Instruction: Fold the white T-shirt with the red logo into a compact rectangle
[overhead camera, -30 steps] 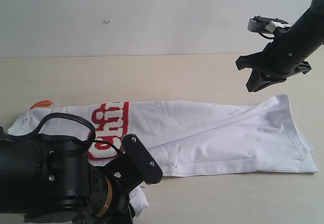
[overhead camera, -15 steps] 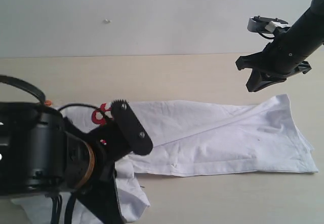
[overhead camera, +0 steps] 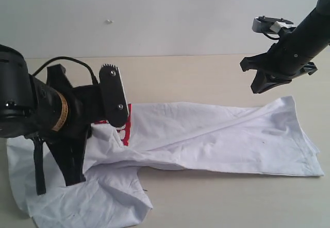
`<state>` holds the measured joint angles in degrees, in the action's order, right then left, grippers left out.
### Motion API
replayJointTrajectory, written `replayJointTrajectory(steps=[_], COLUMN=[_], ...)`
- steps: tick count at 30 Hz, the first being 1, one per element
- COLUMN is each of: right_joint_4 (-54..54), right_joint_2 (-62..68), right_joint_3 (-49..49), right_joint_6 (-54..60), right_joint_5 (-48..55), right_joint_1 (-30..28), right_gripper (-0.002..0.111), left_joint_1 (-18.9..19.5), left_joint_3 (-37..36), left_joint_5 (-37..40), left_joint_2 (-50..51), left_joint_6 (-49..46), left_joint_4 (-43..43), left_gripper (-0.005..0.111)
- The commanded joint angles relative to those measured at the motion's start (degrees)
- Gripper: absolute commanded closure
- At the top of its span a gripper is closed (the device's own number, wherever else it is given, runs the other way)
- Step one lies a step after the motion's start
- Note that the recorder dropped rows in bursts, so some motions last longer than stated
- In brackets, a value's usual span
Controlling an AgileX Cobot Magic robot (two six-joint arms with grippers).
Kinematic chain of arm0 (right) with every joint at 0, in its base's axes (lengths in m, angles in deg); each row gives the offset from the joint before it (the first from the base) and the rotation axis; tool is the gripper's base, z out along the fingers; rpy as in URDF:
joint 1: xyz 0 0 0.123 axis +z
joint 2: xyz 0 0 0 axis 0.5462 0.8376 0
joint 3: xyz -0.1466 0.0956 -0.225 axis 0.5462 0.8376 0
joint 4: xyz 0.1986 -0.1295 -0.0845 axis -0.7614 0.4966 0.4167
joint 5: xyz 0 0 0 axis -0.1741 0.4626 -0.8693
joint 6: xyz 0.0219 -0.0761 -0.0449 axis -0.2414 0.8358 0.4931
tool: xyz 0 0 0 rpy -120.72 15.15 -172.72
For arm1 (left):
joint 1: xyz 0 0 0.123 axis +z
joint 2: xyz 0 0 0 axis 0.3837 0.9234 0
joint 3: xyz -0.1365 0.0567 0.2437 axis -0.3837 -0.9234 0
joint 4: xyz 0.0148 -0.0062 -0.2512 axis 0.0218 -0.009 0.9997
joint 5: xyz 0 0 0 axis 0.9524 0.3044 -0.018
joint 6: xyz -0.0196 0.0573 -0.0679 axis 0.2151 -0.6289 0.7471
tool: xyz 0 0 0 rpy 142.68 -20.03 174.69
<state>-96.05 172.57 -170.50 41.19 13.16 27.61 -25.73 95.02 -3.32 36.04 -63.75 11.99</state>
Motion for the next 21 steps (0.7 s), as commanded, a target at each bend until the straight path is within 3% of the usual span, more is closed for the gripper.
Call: replayJointTrajectory(steps=[1, 8, 15, 21], right_joint_4=[-0.4, -0.4, -0.4, -0.4], right_joint_2=[-0.7, -0.7, -0.7, -0.7], right_joint_3=[0.1, 0.1, 0.1, 0.1], right_joint_6=[1.0, 1.0, 1.0, 1.2], right_joint_5=[-0.7, 0.0, -0.5, -0.4], right_joint_1=[0.1, 0.1, 0.1, 0.1], right_gripper=[0.100, 0.100, 0.100, 0.100], left_joint_1=[1.2, 7.6, 12.9, 15.8], left_joint_3=[0.3, 0.3, 0.3, 0.3], left_joint_5=[-2.1, -8.6, -25.7, -29.5], left_joint_2=[-0.5, 1.4, 2.1, 5.9], left_joint_6=[-17.9, -24.6, -26.5, -26.6], left_joint_4=[13.9, 13.3, 13.0, 12.2], left_gripper=[0.107, 0.103, 0.056, 0.052])
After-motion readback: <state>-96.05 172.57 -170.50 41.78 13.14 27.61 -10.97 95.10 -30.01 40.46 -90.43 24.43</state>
